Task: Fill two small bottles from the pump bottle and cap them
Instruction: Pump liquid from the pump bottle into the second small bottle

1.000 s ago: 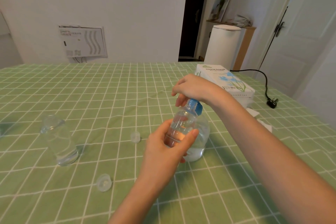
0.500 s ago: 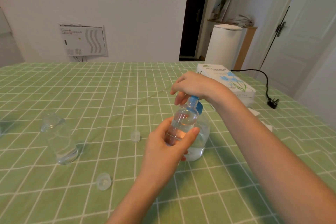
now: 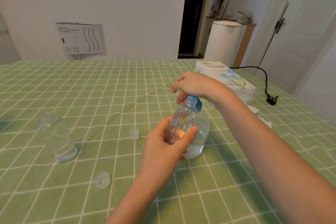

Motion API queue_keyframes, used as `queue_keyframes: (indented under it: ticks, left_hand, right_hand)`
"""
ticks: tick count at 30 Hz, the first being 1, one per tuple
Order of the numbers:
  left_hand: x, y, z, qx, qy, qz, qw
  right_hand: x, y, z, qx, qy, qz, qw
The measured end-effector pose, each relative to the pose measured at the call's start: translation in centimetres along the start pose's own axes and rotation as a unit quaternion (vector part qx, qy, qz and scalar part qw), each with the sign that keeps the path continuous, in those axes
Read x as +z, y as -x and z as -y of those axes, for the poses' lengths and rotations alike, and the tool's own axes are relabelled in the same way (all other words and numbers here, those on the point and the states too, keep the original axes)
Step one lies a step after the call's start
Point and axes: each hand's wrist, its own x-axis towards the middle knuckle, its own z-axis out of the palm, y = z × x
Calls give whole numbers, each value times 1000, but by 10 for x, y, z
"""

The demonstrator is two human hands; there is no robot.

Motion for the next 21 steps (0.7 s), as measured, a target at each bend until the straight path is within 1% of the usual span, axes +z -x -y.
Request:
queue_keyframes:
  ticks: [4, 9, 18, 21]
  left_hand:
    - [1, -1, -2, 2, 5, 2, 1000]
    - [0, -1, -2, 4, 3, -2, 1000]
    - [-1, 0, 0, -10, -4, -5, 1000]
    - [-2, 0, 1, -11, -3, -8, 1000]
  right_hand:
    - [-5, 1, 5, -10, 21, -11, 1000]
    - [-3, 0, 5, -5, 18, 15, 1000]
    - [2, 3, 4, 8, 12, 34, 999]
    - [4, 3, 3, 6, 5, 29, 1000]
